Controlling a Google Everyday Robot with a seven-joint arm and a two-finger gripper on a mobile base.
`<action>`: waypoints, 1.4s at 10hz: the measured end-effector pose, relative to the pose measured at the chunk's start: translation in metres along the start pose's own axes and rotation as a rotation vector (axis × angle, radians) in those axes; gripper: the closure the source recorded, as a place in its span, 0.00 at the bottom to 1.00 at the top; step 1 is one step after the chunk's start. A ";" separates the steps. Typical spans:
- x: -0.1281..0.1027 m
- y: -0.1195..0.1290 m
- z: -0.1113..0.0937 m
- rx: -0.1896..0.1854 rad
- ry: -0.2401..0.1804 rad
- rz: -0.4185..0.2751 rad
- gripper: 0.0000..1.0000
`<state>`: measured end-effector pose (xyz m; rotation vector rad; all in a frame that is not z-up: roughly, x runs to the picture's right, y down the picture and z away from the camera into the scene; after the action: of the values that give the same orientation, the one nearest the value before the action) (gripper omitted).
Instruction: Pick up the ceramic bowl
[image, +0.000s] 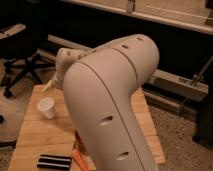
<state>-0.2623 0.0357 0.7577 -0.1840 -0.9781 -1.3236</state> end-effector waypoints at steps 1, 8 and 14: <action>-0.007 0.006 -0.002 0.003 0.000 0.004 0.20; -0.068 0.042 -0.004 0.014 -0.009 0.084 0.20; -0.133 0.070 0.024 -0.076 -0.067 0.208 0.20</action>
<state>-0.2042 0.1674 0.7098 -0.3807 -0.9389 -1.1696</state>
